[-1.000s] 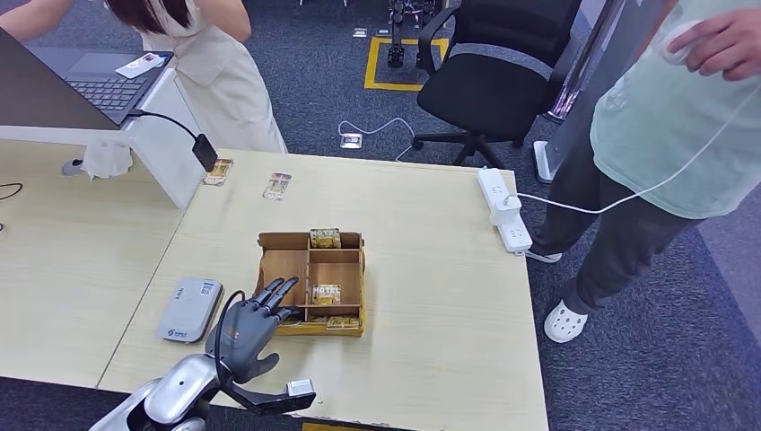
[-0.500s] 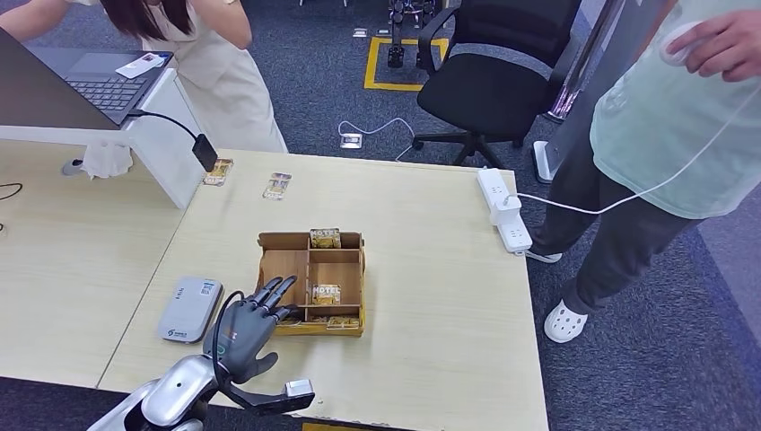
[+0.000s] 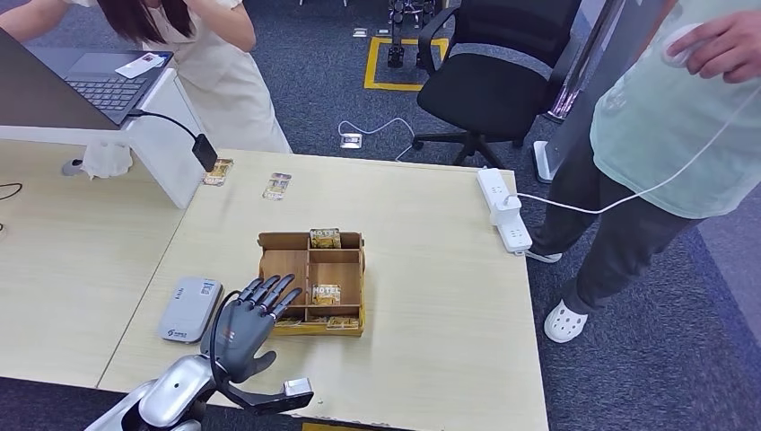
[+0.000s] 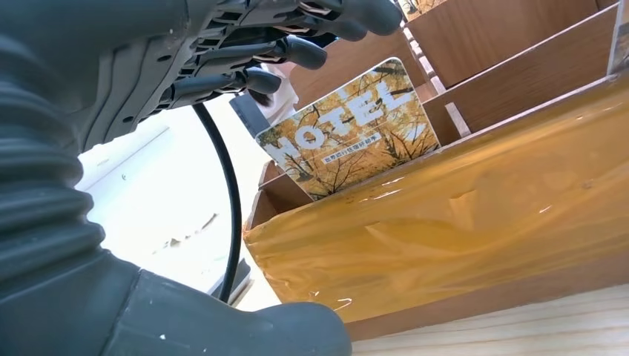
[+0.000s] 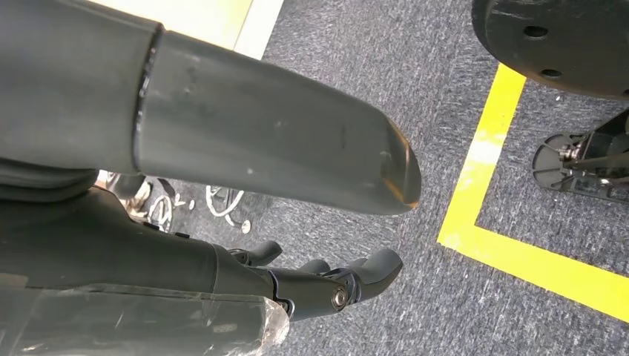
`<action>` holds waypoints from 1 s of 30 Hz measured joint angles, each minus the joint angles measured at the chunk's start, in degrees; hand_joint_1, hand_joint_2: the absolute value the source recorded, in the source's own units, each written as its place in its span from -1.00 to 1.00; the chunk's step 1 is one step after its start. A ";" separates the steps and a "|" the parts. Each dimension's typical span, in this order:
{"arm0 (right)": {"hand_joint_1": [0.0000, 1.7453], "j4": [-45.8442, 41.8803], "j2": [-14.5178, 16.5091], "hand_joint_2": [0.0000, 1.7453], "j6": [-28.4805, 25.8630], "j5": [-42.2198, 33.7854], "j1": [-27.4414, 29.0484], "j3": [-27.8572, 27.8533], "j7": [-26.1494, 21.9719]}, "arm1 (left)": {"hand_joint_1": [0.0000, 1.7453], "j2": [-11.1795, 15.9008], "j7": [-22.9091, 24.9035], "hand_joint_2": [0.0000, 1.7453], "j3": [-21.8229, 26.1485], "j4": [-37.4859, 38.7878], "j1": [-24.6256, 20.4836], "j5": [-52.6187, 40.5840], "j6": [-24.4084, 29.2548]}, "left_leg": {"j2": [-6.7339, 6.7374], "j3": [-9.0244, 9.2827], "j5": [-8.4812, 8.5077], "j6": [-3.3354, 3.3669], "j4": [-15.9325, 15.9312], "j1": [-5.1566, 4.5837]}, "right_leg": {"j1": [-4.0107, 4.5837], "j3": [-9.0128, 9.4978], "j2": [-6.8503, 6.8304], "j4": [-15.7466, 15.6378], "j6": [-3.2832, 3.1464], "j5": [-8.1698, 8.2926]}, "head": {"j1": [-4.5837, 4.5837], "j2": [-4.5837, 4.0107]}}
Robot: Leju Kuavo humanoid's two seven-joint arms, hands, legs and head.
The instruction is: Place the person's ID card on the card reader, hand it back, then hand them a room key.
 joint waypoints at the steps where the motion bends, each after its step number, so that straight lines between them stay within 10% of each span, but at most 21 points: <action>1: -1.00 -0.02 0.00 -1.00 0.01 -0.02 0.01 0.00 0.00 | -1.00 0.01 0.00 1.00 0.01 -0.01 0.01 -0.04 0.00 | 0.00 0.00 0.00 0.00 0.00 0.00 | 0.00 0.00 0.00 0.00 0.00 0.00 | 0.00 0.00; 30: -1.00 -1.72 0.00 -1.00 0.36 -2.32 1.28 1.49 1.11 | -1.00 1.52 0.00 1.00 1.10 -0.96 0.81 -0.20 -0.31 | 0.00 0.00 0.00 0.00 -0.01 0.01 | 0.00 0.00 0.00 0.00 0.00 -0.01 | -0.01 0.00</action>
